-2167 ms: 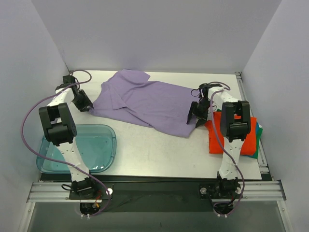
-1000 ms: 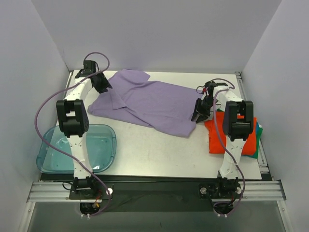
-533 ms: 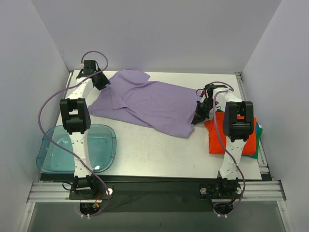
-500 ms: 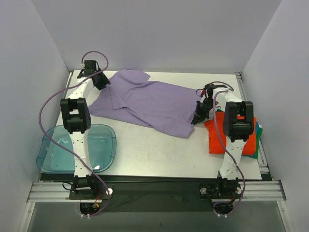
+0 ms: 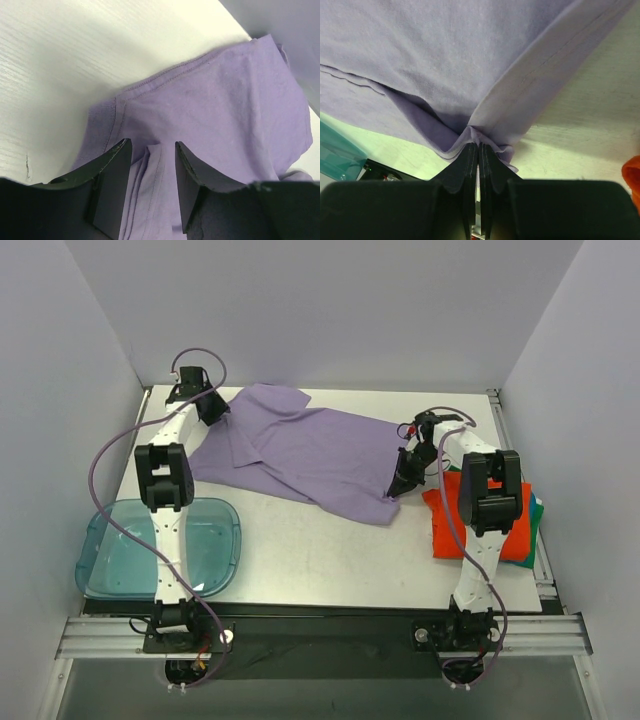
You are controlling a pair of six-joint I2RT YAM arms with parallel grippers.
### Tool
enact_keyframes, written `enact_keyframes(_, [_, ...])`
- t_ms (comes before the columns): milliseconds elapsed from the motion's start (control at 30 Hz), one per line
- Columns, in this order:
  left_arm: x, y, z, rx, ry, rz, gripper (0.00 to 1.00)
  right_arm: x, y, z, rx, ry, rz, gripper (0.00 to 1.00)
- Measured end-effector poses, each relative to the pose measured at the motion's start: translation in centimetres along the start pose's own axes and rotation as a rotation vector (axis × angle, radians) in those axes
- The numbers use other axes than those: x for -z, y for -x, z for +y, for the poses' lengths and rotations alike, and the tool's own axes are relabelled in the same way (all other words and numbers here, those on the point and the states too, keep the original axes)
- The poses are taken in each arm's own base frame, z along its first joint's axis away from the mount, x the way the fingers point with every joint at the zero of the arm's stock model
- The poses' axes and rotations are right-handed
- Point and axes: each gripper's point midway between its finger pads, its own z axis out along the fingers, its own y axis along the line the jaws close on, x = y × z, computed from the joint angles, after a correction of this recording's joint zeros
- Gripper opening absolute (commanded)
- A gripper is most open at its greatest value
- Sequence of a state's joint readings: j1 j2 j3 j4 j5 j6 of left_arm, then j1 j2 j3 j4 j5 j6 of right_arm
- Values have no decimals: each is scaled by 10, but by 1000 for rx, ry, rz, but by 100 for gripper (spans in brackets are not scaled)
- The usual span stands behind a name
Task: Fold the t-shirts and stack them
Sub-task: Flatten out the tshirt
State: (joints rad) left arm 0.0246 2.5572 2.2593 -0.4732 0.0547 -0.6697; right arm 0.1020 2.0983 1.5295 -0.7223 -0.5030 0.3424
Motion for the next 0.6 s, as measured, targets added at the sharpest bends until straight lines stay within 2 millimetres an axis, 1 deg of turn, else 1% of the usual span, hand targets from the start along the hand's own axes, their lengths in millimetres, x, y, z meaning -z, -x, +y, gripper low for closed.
enact_keyframes(233, [-9, -7, -2, 1, 0, 9, 50, -1, -1, 2, 4, 2, 3, 0])
enact_keyframes(300, [-10, -7, -3, 0, -2, 8, 44, -1, -1, 2, 4, 2, 3, 0])
enact_keyframes(333, [-10, -8, -4, 0, -2, 9, 38, -1, -1, 2, 4, 2, 3, 0])
enact_keyframes(367, [-10, -8, -3, 0, -1, 10, 28, -1, -1, 2, 5, 2, 3, 0])
enact_keyframes(400, [-11, -9, -3, 2, 0, 11, 23, -1, -1, 2, 5, 2, 3, 0])
enact_keyframes(467, [-11, -10, -2, 1, 2, 14, 16, -1, -2, 3, 7, 1, 4, 0])
enact_keyframes(500, [-11, -10, -2, 2, 3, 15, 10, -1, -2, 3, 8, 1, 5, 0])
enact_keyframes(567, [-11, -11, -2, 5, 3, 16, 2, -1, -2, 3, 9, 1, 5, 0])
enact_keyframes(600, [-11, -11, -2, 7, 2, 17, 0, -1, -2, 3, 9, 1, 5, 0])
